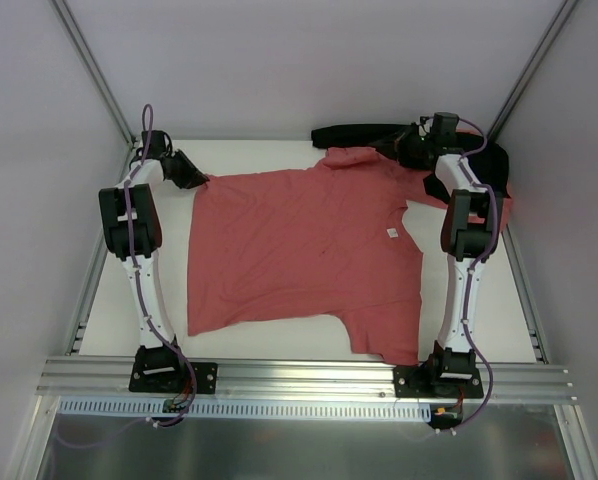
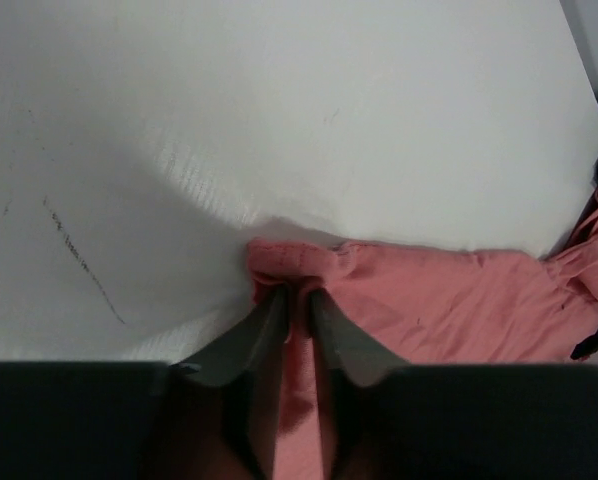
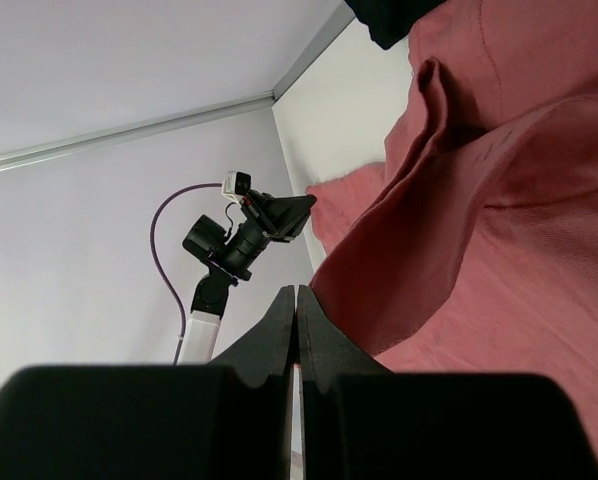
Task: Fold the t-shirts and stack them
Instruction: Grap the side of the flattened tshirt furthest away from the robot with both arms, then fold the flattened tshirt in 1/3 of the way
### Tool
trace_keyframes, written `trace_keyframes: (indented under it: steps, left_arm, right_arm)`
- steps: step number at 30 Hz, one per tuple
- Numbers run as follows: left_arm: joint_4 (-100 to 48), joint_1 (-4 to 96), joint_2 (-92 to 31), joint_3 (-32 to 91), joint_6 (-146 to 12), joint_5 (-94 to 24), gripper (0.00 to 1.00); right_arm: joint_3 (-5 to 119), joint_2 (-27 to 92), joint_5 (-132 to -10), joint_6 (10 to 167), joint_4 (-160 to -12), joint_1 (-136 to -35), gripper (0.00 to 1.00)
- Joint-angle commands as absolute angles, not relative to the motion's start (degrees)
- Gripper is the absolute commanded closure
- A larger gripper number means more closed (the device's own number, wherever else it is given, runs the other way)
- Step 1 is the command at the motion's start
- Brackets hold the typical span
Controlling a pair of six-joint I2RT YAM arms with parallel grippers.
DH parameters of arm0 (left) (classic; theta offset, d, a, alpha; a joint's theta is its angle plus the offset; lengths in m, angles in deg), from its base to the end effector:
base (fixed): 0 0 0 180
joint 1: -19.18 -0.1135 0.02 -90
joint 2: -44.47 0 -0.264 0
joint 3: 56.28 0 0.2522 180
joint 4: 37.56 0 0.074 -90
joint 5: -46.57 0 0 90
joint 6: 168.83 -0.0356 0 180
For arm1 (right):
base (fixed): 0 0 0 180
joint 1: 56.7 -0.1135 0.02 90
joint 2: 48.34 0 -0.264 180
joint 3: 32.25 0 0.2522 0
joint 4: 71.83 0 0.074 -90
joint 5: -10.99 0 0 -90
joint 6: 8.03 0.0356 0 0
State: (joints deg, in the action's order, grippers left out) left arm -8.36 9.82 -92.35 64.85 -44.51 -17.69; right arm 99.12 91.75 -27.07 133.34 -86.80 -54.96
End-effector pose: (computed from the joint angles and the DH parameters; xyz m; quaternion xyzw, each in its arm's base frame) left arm 0.5259 0.0710 0.1511 -0.2556 0.8675 -0.2816 0.3206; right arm 0.5602 0.0110 0.2061 0.1223 0.7803 0.5391 0.2924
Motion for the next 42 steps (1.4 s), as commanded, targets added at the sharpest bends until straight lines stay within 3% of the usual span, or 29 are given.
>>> trace_keyframes:
  steps: [1, 4, 17, 29, 42]
  left_arm:
    - [-8.59, 9.78, -92.82, 65.32, -43.85, -15.04, 0.88]
    - [-9.81, 9.87, -91.68, 64.80, -44.47, -15.39, 1.00]
    - [-10.00, 9.78, -81.31, 63.48, -48.51, -13.72, 1.00]
    - [-7.37, 9.87, -67.25, 52.32, -50.79, -11.18, 1.00]
    - [-8.33, 10.31, -56.44, 37.38, -50.71, -7.75, 1.00]
  right_arm:
    - [99.02, 86.57, -24.87, 132.50, -87.00, -54.24, 0.99]
    - [98.85, 86.48, -24.87, 132.42, -86.91, -54.24, 1.00]
    - [101.31, 84.20, -23.11, 131.63, -88.92, -53.98, 1.00]
    - [87.70, 69.18, -23.99, 113.27, -113.25, -51.52, 1.00]
    - [68.46, 55.91, -26.18, 101.41, -125.39, -51.78, 1.00]
